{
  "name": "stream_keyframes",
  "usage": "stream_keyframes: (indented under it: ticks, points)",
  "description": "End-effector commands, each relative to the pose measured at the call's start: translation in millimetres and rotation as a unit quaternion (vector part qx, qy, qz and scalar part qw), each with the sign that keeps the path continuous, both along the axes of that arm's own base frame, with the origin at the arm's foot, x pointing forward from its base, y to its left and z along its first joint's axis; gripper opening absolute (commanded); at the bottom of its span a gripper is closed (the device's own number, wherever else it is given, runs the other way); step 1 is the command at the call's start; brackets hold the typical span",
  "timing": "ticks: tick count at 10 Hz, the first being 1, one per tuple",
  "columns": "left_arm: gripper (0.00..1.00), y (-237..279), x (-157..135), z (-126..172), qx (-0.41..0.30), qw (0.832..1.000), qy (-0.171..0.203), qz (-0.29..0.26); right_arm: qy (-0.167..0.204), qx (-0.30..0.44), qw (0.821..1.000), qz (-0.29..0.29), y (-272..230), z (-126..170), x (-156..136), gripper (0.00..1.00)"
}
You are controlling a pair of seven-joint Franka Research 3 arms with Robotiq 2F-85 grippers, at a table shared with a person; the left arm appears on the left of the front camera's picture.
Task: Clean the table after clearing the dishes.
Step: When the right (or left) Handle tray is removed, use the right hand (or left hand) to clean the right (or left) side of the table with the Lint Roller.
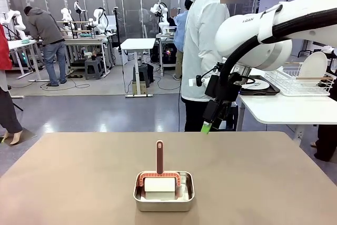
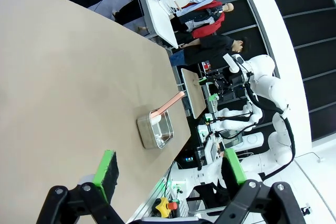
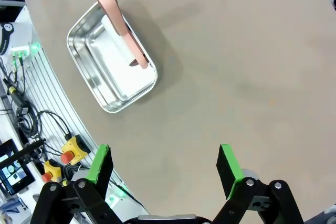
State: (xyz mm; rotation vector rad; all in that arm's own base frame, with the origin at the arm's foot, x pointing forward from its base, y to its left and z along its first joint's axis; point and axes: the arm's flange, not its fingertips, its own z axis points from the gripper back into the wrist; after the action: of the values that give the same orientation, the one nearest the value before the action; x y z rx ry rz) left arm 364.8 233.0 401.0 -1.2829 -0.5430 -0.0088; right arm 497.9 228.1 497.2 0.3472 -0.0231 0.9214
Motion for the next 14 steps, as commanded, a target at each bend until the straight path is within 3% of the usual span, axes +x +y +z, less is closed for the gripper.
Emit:
stream_keyframes:
  ticks: [1,4,5,9,10,14]
  points:
    - [1.00,0,-3,0,-0.005,1.000,-0.001,0.001,0.001,0.008,1.000,0.010,-1,0,2,1.00]
    - [1.00,0,-3,0,-0.005,1.000,-0.001,0.001,0.000,0.001,1.000,0.002,-1,-1,1,1.00]
    - [1.00,0,-3,0,-0.005,1.000,-0.001,0.001,-0.021,-0.011,0.997,0.075,21,-6,6,1.00]
    - [1.00,0,-3,0,-0.005,1.000,-0.001,0.001,-0.049,-0.030,0.974,0.220,93,-26,28,1.00]
    - [1.00,0,-3,0,-0.005,1.000,-0.001,0.001,-0.058,-0.038,0.966,0.248,107,-32,33,1.00]
    - [1.00,0,-3,0,-0.005,1.000,-0.001,0.001,-0.028,-0.028,0.951,0.306,153,-51,42,1.00]
